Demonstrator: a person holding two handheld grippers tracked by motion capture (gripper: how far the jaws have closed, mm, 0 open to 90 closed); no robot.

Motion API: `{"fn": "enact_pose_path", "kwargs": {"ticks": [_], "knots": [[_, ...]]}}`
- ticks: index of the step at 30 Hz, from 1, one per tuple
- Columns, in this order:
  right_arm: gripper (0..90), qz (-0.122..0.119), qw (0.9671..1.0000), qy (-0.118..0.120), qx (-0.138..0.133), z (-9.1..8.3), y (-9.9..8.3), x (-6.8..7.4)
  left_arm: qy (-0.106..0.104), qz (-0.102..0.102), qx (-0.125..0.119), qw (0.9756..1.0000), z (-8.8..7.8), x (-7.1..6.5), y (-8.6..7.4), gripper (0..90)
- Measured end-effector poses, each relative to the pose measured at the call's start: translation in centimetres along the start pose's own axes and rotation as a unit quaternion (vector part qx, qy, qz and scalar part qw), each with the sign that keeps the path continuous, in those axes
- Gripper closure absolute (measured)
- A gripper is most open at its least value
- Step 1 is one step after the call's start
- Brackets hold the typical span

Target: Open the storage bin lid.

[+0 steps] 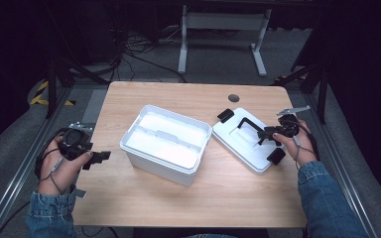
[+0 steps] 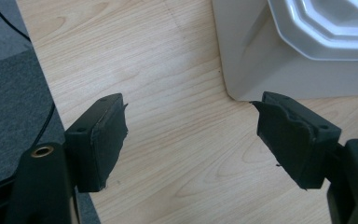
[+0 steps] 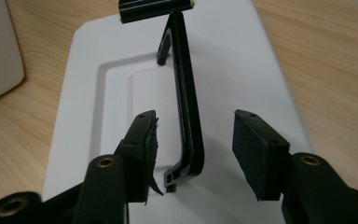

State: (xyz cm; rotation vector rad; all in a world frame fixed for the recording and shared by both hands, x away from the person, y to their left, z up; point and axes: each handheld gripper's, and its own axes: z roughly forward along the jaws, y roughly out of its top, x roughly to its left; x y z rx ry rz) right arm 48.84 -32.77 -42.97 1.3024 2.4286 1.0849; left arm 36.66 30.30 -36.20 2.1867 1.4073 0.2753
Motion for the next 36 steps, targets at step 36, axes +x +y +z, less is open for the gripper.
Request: {"fn": "enact_pose_path", "kwargs": {"ticks": [36], "knots": [[47.1, -0.077, 0.9920, 0.075, -0.066, -6.9, -0.6, 11.0, -0.007, 0.017, 0.001, 0.9998, 1.0, -0.5, 1.8, 23.0]]}}
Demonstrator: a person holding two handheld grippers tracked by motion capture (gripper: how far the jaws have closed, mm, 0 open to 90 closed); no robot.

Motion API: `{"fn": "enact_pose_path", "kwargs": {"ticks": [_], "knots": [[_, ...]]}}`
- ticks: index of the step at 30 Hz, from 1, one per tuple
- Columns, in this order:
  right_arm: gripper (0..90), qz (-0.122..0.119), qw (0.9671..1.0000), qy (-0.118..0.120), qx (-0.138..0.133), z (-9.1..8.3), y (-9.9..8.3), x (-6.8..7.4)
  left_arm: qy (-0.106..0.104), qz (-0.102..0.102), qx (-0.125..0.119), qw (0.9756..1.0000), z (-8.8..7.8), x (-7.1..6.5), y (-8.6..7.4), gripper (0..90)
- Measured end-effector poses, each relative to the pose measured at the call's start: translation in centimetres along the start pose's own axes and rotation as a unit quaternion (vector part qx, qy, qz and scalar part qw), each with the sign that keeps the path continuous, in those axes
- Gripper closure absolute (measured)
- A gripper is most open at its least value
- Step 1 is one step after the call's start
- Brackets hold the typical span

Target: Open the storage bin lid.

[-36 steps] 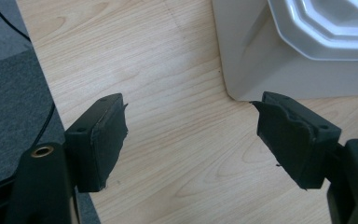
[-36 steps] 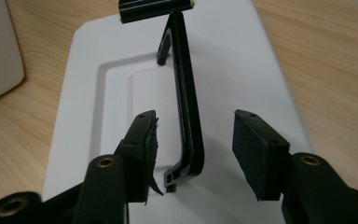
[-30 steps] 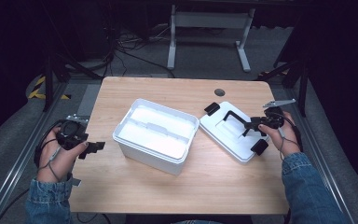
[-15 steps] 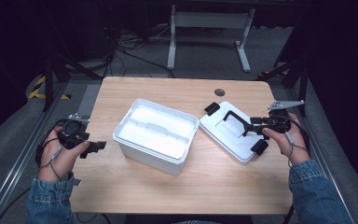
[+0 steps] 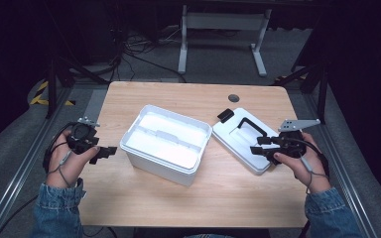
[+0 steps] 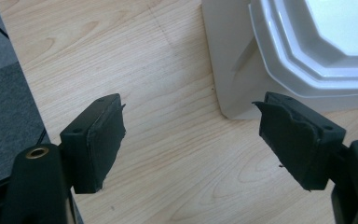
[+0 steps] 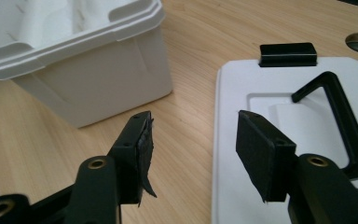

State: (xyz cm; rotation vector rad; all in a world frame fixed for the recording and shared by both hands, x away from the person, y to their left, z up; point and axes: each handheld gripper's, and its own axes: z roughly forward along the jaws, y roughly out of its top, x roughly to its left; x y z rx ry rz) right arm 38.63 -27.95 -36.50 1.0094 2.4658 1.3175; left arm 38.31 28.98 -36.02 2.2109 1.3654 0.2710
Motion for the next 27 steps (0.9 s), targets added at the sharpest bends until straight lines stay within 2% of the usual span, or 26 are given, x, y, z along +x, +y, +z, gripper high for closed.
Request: {"fn": "enact_pose_path", "kwargs": {"ticks": [4, 5, 6, 8, 11, 18, 27], "knots": [[48.3, 0.005, 0.9996, 0.014, -0.025, 0.1, -0.8, 1.2, 0.002, 0.000, 0.000, 1.0000, 0.1, -0.1, 0.1, 23.0], [49.1, 0.013, 0.9992, 0.019, -0.034, 0.2, -1.0, 1.4, 0.000, 0.001, 0.000, 1.0000, 0.1, -0.1, 0.1, 23.0], [48.5, 0.019, 0.9991, 0.027, -0.028, 0.5, -1.1, 1.6, 0.000, 0.001, -0.002, 1.0000, 0.1, -0.1, 0.1, 23.0], [48.7, -0.002, 0.9997, 0.025, -0.005, 0.7, -1.2, 2.1, -0.002, 0.002, 0.000, 1.0000, 0.0, -0.1, 0.1, 23.0], [48.6, 0.002, 0.9996, 0.027, -0.003, 0.7, -1.4, 2.6, 0.000, 0.002, 0.001, 1.0000, 0.1, -0.1, 0.1, 23.0], [48.1, -0.006, 0.9994, 0.030, 0.014, 1.7, -2.0, 3.2, -0.001, 0.002, 0.002, 1.0000, 0.1, -0.2, 0.2, 23.0], [47.9, -0.011, 0.9978, 0.047, 0.045, 4.8, -3.4, 4.0, 0.000, 0.004, 0.005, 1.0000, 0.3, -0.2, 0.3, 23.0]]}}
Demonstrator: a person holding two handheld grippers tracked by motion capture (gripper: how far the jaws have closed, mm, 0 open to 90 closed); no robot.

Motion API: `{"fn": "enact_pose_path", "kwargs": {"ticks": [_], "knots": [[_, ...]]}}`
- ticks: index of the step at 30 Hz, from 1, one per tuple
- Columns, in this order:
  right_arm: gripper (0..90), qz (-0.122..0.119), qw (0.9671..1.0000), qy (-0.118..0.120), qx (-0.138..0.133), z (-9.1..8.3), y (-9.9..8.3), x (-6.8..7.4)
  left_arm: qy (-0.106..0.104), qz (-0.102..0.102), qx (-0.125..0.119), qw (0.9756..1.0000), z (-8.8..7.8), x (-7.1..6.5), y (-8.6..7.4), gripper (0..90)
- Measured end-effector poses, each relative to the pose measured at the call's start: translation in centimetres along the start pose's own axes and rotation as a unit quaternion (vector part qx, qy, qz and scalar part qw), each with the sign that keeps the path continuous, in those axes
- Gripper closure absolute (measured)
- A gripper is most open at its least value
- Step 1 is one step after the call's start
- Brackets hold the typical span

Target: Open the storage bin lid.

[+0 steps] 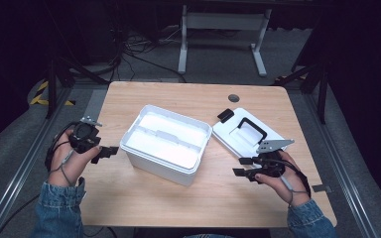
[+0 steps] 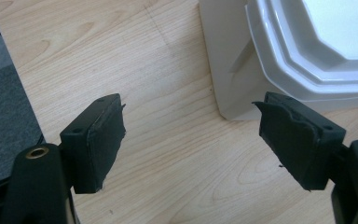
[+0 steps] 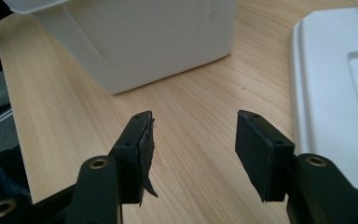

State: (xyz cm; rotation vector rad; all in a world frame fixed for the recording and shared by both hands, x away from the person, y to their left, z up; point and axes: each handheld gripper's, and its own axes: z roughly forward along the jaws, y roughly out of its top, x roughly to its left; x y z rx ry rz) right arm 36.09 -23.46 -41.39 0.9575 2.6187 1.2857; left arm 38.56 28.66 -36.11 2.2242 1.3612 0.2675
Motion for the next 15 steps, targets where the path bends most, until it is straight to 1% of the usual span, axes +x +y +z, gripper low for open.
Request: {"fn": "enact_pose_path", "kwargs": {"ticks": [1, 3, 4, 5, 6, 8, 9, 10, 15], "knots": [[47.8, 0.000, 1.0000, 0.001, 0.004, 0.2, 0.0, 0.1, 0.001, -0.001, -0.001, 1.0000, 0.0, 0.0, 0.0, 23.0], [47.8, -0.010, 0.9997, -0.004, 0.020, 0.8, -0.1, 0.3, 0.001, -0.001, -0.001, 1.0000, 0.1, 0.1, 0.0, 23.0], [47.8, -0.010, 0.9997, -0.004, 0.020, 0.8, -0.1, 0.3, 0.001, -0.001, -0.001, 1.0000, 0.1, 0.1, 0.0, 23.0], [47.7, -0.019, 0.9994, -0.006, 0.027, 1.3, -0.1, 0.4, -0.001, 0.000, 0.002, 1.0000, 0.1, 0.1, 0.0, 23.0], [46.7, -0.018, 0.9996, -0.004, 0.020, 1.6, -0.3, 0.5, -0.001, 0.001, 0.003, 1.0000, 0.1, 0.1, 0.0, 23.0], [46.6, -0.015, 0.9997, -0.001, 0.020, 1.8, -0.4, 0.5, -0.002, -0.001, 0.002, 1.0000, 0.2, 0.1, 0.0, 23.0], [46.6, -0.018, 0.9994, -0.006, 0.028, 2.5, -0.7, 0.5, -0.002, 0.000, 0.003, 1.0000, 0.2, 0.1, 0.0, 23.0], [46.6, -0.018, 0.9993, -0.008, 0.031, 2.7, -0.8, 0.5, -0.002, 0.000, 0.003, 1.0000, 0.2, 0.1, 0.0, 23.0], [45.9, -0.022, 0.9990, -0.012, 0.037, 3.7, -1.3, 0.5, 0.000, 0.001, 0.006, 1.0000, 0.3, 0.1, 0.0, 23.0]]}}
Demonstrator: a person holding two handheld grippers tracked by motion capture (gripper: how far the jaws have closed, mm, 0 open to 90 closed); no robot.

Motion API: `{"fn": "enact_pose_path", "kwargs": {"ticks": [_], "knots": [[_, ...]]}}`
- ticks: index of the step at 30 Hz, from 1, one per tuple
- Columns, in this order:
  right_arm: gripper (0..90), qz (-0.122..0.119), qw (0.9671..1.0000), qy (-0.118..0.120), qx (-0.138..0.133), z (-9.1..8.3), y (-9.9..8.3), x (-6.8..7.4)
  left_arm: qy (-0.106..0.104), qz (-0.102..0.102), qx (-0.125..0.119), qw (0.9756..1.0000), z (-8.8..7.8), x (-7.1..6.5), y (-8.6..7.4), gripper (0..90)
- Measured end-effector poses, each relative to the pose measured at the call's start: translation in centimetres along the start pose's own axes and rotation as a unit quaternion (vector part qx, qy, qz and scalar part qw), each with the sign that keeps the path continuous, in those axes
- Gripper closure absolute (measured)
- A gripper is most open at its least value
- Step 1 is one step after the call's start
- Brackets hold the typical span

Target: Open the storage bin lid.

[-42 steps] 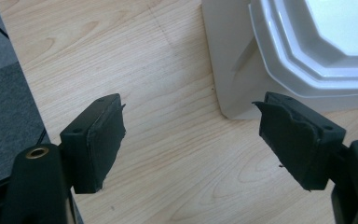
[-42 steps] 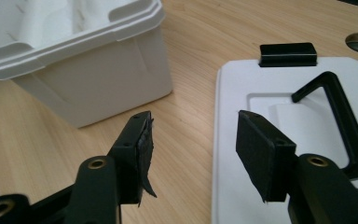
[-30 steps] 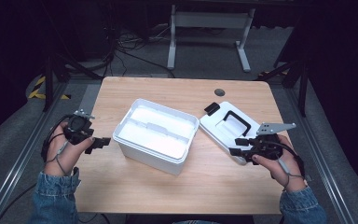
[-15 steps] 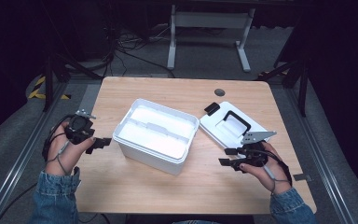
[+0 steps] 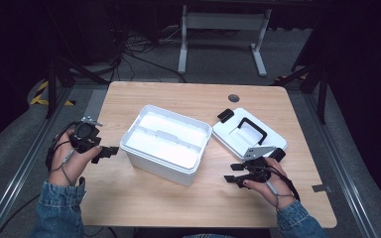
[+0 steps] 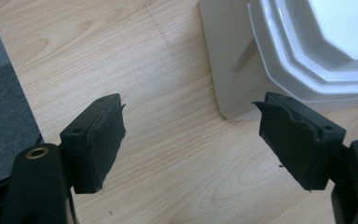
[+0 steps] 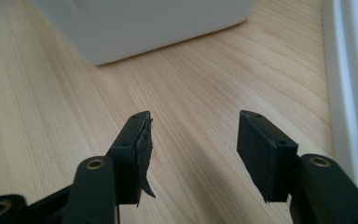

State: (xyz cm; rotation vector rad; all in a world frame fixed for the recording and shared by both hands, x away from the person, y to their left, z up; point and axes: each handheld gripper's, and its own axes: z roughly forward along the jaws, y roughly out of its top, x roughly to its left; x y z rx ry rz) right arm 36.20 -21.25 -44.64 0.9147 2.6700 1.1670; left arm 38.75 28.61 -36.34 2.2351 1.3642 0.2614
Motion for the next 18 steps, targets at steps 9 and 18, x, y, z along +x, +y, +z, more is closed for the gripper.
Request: {"fn": "enact_pose_path", "kwargs": {"ticks": [9, 18], "knots": [[45.0, -0.016, 0.9998, -0.014, 0.008, 1.4, -0.8, 0.3, 0.000, 0.004, 0.005, 1.0000, 0.2, 0.0, 0.1, 22.9], [44.1, -0.027, 0.9991, -0.032, -0.003, 2.2, -1.5, 0.4, 0.001, 0.014, 0.005, 0.9999, 0.3, -0.1, 0.2, 22.7]]}}
